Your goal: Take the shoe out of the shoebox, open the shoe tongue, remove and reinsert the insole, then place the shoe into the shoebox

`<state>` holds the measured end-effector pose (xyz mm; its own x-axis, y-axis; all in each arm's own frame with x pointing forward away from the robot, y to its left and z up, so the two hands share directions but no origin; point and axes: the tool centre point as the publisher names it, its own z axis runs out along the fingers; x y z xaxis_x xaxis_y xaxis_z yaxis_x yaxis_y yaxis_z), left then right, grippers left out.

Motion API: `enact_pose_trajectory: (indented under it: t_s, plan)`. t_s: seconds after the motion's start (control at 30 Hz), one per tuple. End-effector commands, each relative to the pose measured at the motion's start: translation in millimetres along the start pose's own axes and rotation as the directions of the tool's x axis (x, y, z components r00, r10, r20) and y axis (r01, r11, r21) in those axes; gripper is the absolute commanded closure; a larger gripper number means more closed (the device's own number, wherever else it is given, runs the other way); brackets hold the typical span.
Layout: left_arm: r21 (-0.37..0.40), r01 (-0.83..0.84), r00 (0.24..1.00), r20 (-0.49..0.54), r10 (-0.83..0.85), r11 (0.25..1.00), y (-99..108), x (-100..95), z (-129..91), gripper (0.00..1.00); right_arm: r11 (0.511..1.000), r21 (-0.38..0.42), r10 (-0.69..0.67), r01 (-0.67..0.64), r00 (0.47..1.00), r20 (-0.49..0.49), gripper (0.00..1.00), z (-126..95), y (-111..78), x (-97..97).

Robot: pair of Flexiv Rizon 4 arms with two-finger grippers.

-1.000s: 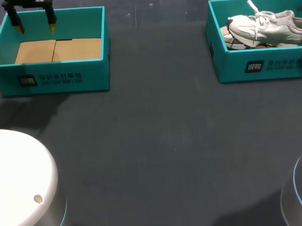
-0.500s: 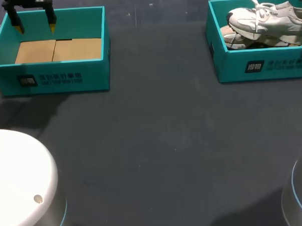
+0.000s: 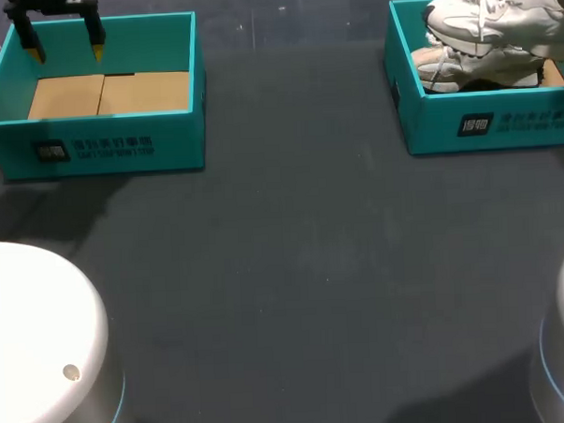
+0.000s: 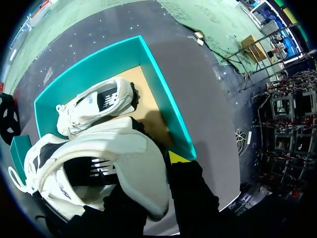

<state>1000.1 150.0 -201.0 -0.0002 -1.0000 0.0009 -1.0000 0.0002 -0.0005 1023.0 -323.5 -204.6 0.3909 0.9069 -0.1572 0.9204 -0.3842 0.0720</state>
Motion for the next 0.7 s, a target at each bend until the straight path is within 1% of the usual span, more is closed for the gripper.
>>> enact_pose_trajectory:
  t_s: [0.03,0.23,0.43,0.7]
  plan:
    - [0.000,0.000,1.000,0.001,0.000,1.000,0,0.1,-1,0.00,1.000,-0.019,0.003,-0.003,1.000,0.006,1.00,-23,-12.7,-4.2]
    - [0.000,0.000,1.000,0.001,0.000,1.000,0,0.1,-1,0.00,0.999,-0.031,0.012,-0.011,1.000,0.016,1.00,-43,-27.3,-7.2]
    - [0.000,0.000,1.000,0.001,0.000,1.000,0,0.1,-1,0.00,0.999,-0.046,0.027,-0.025,0.999,0.031,1.00,-63,-54.3,-2.8]
    - [0.000,0.000,1.000,0.001,0.000,1.000,0,0.1,-1,0.00,0.997,-0.060,0.048,-0.045,0.998,0.052,1.00,-74,-93.5,8.2]
